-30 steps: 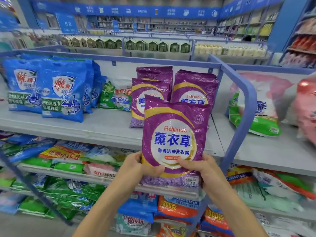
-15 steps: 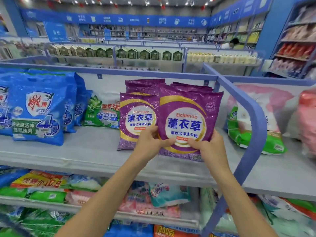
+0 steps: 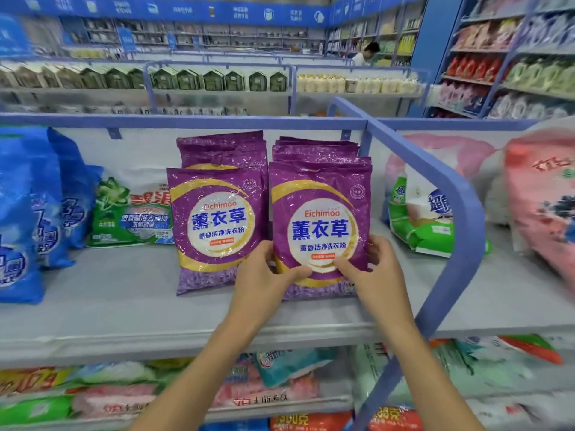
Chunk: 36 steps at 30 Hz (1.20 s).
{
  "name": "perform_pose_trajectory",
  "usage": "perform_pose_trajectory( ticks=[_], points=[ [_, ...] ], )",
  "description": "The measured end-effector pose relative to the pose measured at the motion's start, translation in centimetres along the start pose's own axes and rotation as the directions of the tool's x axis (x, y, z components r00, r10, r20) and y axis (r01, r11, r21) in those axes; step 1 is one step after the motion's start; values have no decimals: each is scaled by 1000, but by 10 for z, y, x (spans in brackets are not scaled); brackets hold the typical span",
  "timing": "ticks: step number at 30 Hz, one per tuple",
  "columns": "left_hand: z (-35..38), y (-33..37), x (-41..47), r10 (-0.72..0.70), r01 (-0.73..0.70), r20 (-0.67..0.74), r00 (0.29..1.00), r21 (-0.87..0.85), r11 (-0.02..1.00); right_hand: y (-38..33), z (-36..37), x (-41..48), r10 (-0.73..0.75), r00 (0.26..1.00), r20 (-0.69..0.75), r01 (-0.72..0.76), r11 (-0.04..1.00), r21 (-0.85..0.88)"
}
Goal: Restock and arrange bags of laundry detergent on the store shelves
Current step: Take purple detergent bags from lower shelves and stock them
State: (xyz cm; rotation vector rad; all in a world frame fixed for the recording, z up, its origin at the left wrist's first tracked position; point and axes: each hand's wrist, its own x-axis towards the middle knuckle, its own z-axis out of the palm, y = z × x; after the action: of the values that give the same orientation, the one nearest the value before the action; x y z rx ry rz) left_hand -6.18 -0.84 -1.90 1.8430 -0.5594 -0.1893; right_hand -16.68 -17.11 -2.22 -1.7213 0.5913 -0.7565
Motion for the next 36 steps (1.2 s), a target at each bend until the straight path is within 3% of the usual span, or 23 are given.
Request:
perform_pose_trajectory(
  ticks=[4,9,19,23,30,36],
  points=[
    [-6,-7,-5,-13,9,52,999,85,996,2,-5,-10,25,999,49,-18,991,-135],
    [1,-9,-8,35,-34,-17,999,61,998,-1,-8,-9,21,996,90,1,972,-234],
    [11,-6,-10,1,4,-51,999,98,995,9,-5,-9,-18,998,52,30,968,-249],
    [16,-8,-12,11,4,-82,997,182,983,10,-5,-13,-24,999,31,32,957,-289],
    [25,-9,-26,148,-104,-113,982,326,940,15,-6,-21,-125,992,37,129,899,-419],
    [13,-2,-52,211,-153,-56,976,513,844,14,-5,-38,-248,969,16,222,834,-505]
  ],
)
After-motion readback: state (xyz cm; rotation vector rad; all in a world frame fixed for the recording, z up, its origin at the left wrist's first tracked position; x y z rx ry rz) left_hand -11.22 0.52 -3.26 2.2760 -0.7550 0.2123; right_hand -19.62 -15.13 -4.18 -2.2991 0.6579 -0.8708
